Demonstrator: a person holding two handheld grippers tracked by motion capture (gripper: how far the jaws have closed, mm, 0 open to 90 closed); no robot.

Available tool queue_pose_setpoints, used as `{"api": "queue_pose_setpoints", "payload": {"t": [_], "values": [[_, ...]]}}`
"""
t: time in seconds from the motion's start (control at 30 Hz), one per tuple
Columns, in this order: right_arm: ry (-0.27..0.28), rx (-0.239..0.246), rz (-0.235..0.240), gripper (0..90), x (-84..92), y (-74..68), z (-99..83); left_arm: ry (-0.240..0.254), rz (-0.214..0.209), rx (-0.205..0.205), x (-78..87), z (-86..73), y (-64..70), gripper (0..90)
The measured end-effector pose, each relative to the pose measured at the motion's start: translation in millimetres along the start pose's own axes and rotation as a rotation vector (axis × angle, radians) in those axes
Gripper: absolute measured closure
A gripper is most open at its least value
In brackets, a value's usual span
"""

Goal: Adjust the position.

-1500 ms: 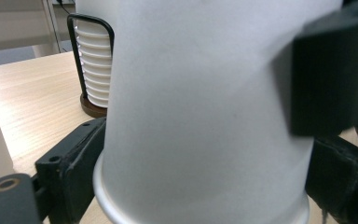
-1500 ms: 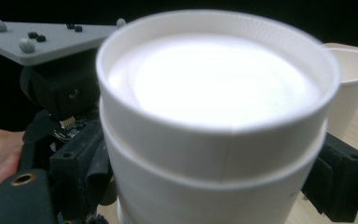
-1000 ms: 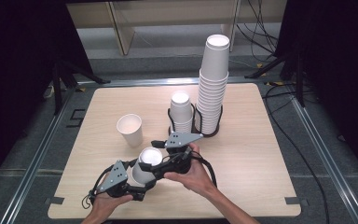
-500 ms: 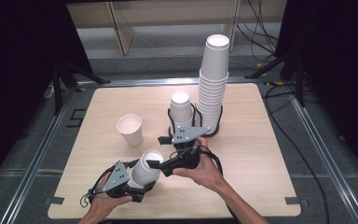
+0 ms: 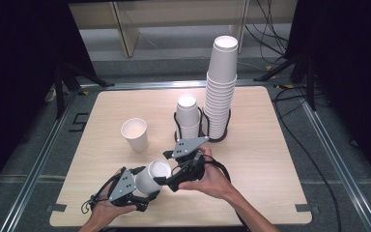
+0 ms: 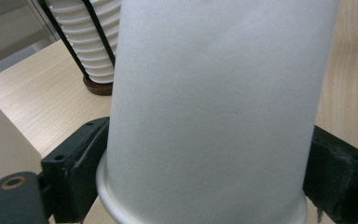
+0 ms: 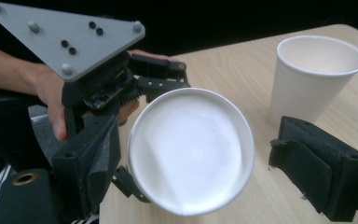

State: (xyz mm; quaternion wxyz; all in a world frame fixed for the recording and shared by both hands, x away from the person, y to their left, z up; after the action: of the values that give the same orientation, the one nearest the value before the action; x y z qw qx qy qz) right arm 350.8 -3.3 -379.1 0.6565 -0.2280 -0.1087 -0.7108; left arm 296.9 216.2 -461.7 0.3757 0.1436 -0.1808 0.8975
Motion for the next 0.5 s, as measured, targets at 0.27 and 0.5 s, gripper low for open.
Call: {"api": "queue_pose_setpoints", "payload": {"t": [0.27,0.5], "values": [[-0.074,0.025,0.018,15.5,-10.6,-1.7,-5.0,-0.041,-0.027,-0.059,-0.1,0.9,5.0,11.3],[-0.111,0.042,0.033,16.0,-16.3,-2.9,-8.2,-0.023,-0.039,-0.068,-2.0,0.5,6.3,11.4]]}}
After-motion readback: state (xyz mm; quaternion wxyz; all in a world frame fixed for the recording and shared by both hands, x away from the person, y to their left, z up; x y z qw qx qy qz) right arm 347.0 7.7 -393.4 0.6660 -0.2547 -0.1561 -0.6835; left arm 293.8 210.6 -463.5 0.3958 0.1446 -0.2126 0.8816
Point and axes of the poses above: each handheld gripper's, and its own axes: x roughly backward along the jaws, z roughly out of its top, y roughly to its right, the point moved 1 cm from there along -x, roughly forward along the jaws, and after that the axes turned 7 degrees about z, right-handed, at the moved point
